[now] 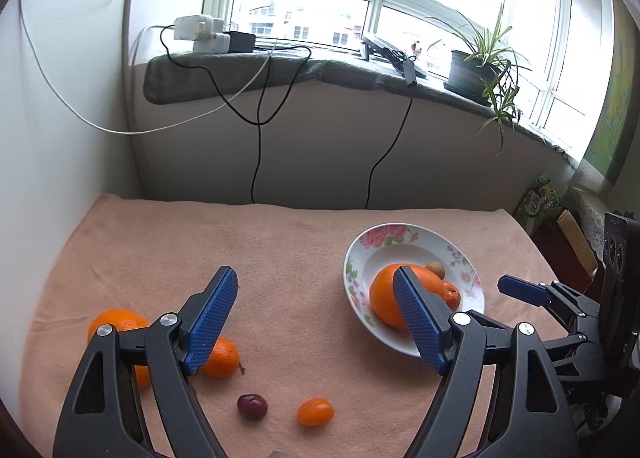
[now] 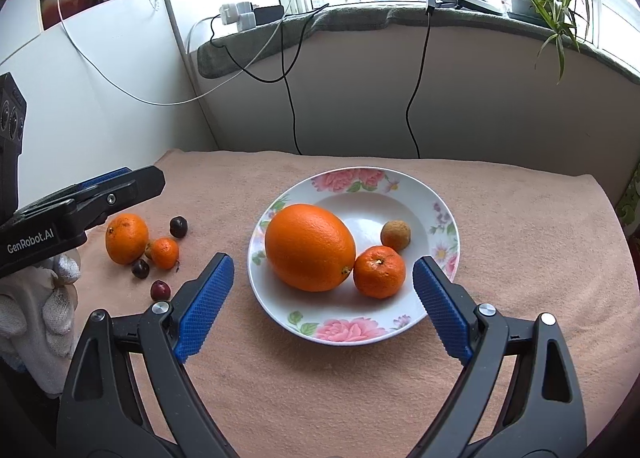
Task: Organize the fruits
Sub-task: 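Withdraw both grippers and move the right gripper to the other large orange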
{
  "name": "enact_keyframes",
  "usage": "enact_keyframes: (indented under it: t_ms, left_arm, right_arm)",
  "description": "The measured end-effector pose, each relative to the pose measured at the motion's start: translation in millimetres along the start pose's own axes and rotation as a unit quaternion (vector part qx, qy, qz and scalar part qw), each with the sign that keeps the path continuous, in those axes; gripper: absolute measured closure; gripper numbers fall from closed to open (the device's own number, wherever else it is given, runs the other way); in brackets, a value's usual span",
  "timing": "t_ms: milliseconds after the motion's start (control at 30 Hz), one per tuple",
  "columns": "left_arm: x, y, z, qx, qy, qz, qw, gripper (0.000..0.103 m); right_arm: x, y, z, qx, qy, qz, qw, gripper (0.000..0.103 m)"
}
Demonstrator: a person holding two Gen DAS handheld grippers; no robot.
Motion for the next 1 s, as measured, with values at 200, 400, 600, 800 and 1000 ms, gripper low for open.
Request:
enact_keyframes:
  t_ms: [200,400,600,800,1000]
  left_arm:
    - [-12,-6,-27,-0.015,0.024,0.0,0.9996,0.023]
    - [-24,-14,-53,-0.029,0.046,0.002,0.9985,0.023]
    - [-40,-26,-82,-0.053,0.066,0.004,0.9964,0.023]
    - [-55,-43,-114,-0.081,0.087,0.001,0.9929,0.023]
    - [-61,-65,-141,-0.113,0.096,-0.01,0.9888,0.023]
  right_arm:
    - [8,7,-18,-0.006,0.018,-0.004,1.0,0.01]
    - [17,10,-42,-0.022,0.037,-0.009,0.999,0.01]
    - [28,13,-64,-0.024,0.057,-0.014,0.998,0.01]
    - [43,15,-81,-0.008,0.086,-0.022,0.996,0.01]
    - [64,14,-102,0.0,0.118,-0.056,0.991,0.01]
Point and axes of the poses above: each gripper's, at about its wrist camera, not at the fingertips, and x roughly the way its jaws point, z to its right, y to its top, the point moved 5 cm from there along x, roughly the way its jaws point, and after that the axes turned 13 degrees about z, right-handed, at the moved point
